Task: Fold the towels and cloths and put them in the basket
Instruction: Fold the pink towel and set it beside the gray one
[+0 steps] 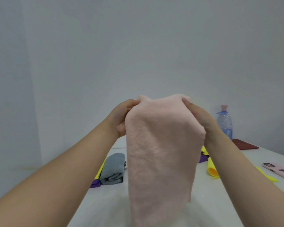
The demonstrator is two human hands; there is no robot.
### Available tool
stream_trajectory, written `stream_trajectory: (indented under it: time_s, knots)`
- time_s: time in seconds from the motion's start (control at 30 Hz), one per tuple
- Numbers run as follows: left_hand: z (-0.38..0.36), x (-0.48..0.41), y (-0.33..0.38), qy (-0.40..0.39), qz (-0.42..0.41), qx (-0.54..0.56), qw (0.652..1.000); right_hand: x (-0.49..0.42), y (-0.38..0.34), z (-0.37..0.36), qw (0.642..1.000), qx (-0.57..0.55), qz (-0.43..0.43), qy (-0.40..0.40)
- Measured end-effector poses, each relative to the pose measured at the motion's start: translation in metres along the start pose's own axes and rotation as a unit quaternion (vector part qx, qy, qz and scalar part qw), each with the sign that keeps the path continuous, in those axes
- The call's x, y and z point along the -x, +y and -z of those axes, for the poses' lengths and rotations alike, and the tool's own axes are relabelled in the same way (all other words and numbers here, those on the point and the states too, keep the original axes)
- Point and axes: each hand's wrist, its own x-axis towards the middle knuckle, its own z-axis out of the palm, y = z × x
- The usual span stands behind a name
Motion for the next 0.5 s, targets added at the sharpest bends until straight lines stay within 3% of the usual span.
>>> stream_trajectory:
  time_s: [0.1,0.23,0.4,0.5]
  knots:
    - [0.010,-0.009,-0.003,0.035,0.018,0.015,0.999,-0.011,-0.005,-0.003,0.996,0.072,0.039,0.037]
    - [0.036,-0.029,-0.033,0.178,0.025,-0.106,0.978,-0.035,0.031,0.006,0.987,0.144,0.031,0.058]
    - [0.071,-0.048,-0.088,0.229,0.024,-0.341,0.912,-0.062,0.102,0.026,0.924,0.376,-0.018,0.067]
    - [0.084,-0.060,-0.113,0.241,0.031,-0.377,0.894,-0.070,0.133,0.035,0.902,0.422,-0.061,0.062]
